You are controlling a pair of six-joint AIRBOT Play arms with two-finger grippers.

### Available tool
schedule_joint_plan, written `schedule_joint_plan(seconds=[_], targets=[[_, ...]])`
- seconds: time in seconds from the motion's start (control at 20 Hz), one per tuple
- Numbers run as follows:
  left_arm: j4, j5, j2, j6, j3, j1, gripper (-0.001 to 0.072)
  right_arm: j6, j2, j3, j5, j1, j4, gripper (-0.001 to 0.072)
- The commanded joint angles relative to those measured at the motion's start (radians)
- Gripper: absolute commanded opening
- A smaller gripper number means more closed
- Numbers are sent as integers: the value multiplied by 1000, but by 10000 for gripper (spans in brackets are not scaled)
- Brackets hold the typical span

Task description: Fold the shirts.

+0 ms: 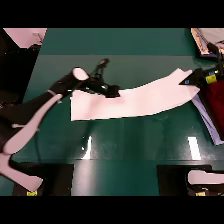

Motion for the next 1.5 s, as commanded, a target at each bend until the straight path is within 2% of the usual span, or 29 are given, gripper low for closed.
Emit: schedule_joint_plan(seconds=[0.0,0.15,0.6,0.9,1.1,1.3,1.45], targets=[[25,-39,-175,-40,159,-86,22,76,11,135,32,126,2,17],[62,-40,-224,-101,176,-92,23,95,11,231,33,223,1,17],[87,-69,-194,-93,185,-76,23,101,11,327,8,370,-6,17],[147,-109,-46,-93,189,23,22,100,11,327,-19,411,-6,17],[272,-166,120,-98,189,174,22,92,-26,327,-56,518,-4,17],[394,-239,315,-97,189,371,24,31,-145,327,-224,739,2,19],[433,-277,436,-97,189,502,24,-51,-285,328,-465,929,2,32]])
